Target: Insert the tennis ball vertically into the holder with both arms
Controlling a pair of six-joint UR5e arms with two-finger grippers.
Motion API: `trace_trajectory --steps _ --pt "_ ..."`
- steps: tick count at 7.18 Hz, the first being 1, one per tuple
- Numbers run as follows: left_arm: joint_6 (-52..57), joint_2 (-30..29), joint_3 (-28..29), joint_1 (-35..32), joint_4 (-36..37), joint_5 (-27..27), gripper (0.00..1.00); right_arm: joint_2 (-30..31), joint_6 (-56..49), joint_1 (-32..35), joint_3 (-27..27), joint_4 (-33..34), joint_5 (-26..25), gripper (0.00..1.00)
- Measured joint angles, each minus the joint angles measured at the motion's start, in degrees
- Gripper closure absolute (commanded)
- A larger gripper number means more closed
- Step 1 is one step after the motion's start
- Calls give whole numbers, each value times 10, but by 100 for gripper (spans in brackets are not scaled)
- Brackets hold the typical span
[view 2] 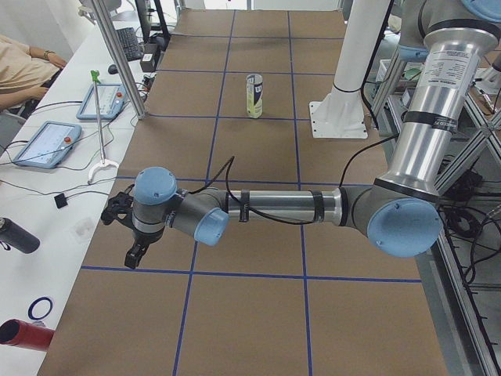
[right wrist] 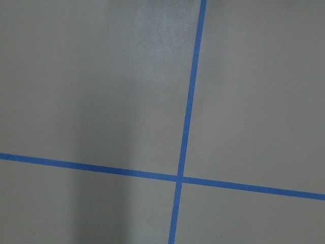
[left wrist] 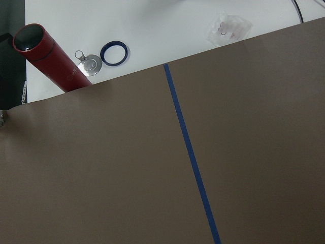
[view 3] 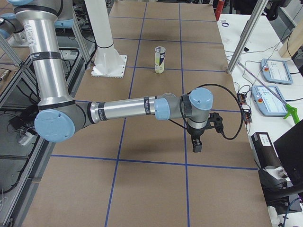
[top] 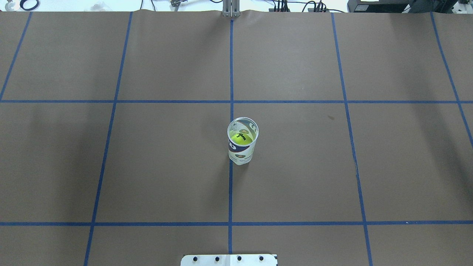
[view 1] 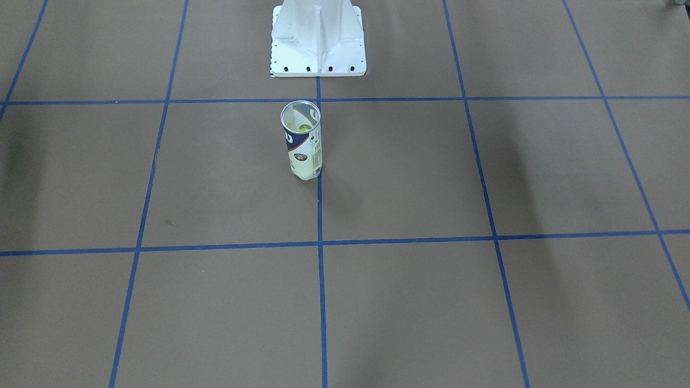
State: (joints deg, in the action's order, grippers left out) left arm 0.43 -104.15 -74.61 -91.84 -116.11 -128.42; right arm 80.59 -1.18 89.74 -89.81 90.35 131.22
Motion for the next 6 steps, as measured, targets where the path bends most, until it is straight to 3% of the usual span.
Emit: trace_trajectory --steps 2,4,6 --pt "27 41 4 0 10 48 0 6 0 0 19 -23 -1 0" --pt "50 78 5 3 8 31 0 8 -2 0 29 -27 0 0" --pt "67 74 -13 6 116 5 0 9 -3 0 32 -27 0 0"
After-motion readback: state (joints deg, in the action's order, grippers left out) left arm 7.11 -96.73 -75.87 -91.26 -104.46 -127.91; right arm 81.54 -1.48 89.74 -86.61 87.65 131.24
